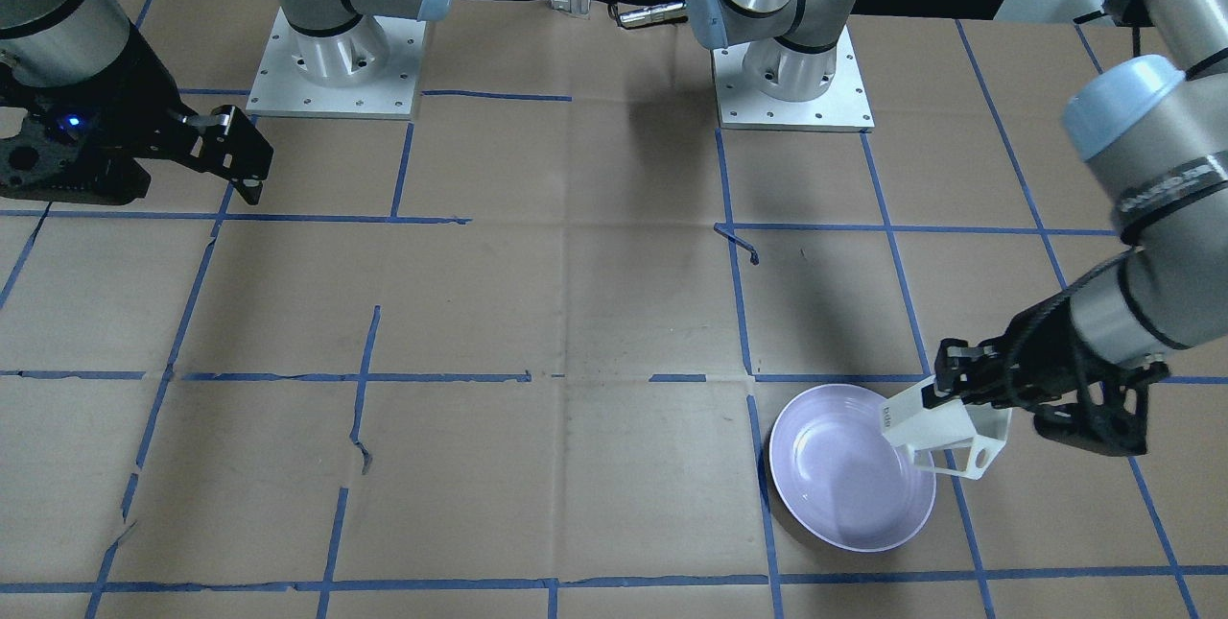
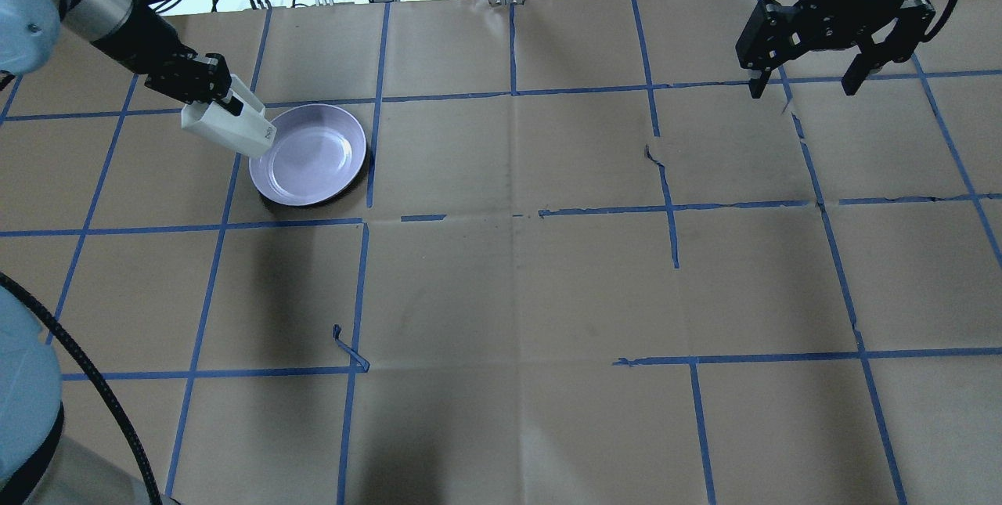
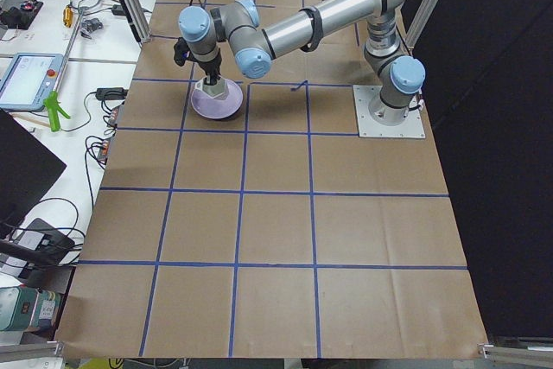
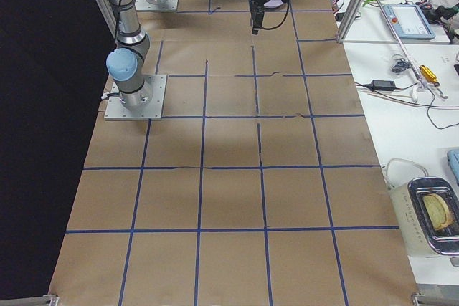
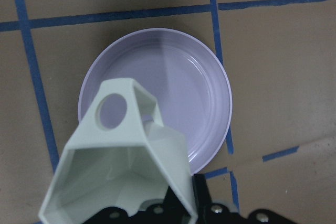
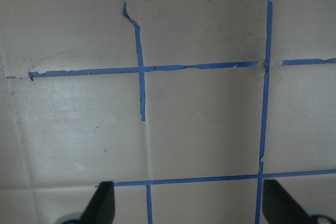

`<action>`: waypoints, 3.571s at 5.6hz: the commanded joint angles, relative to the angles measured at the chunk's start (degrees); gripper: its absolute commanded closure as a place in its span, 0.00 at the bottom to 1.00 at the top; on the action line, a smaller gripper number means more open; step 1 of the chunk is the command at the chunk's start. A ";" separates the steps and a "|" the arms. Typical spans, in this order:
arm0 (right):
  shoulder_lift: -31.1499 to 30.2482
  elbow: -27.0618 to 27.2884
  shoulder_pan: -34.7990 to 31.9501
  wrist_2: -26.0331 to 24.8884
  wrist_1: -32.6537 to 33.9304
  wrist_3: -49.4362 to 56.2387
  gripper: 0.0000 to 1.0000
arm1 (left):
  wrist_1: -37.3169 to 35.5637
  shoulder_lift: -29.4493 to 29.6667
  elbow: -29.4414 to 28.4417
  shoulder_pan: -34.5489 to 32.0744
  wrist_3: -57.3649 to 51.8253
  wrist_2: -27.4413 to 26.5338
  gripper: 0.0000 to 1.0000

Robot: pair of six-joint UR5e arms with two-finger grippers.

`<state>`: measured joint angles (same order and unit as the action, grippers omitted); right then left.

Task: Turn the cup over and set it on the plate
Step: 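Lift the mug with the left gripper and carry it toward the plate, then turn the mug upright and lower it onto the lavender plate, then open the left gripper and raise it off the mug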

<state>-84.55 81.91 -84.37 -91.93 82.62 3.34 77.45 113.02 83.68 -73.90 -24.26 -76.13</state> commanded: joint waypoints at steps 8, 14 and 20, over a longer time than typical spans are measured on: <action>0.00 0.00 0.00 0.00 0.00 0.00 0.00 | -15.32 3.44 6.51 -10.04 8.18 -14.31 0.02; 0.00 0.00 0.00 0.00 0.00 0.00 0.00 | 19.36 -12.44 -7.29 -16.18 19.87 -13.96 0.02; 0.00 0.00 0.00 0.00 0.00 0.00 0.00 | 15.98 -23.19 3.95 -16.45 20.48 -14.14 0.01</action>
<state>-84.55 81.91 -84.37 -91.93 82.62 3.34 93.71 89.92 87.41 -90.37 -4.03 -90.20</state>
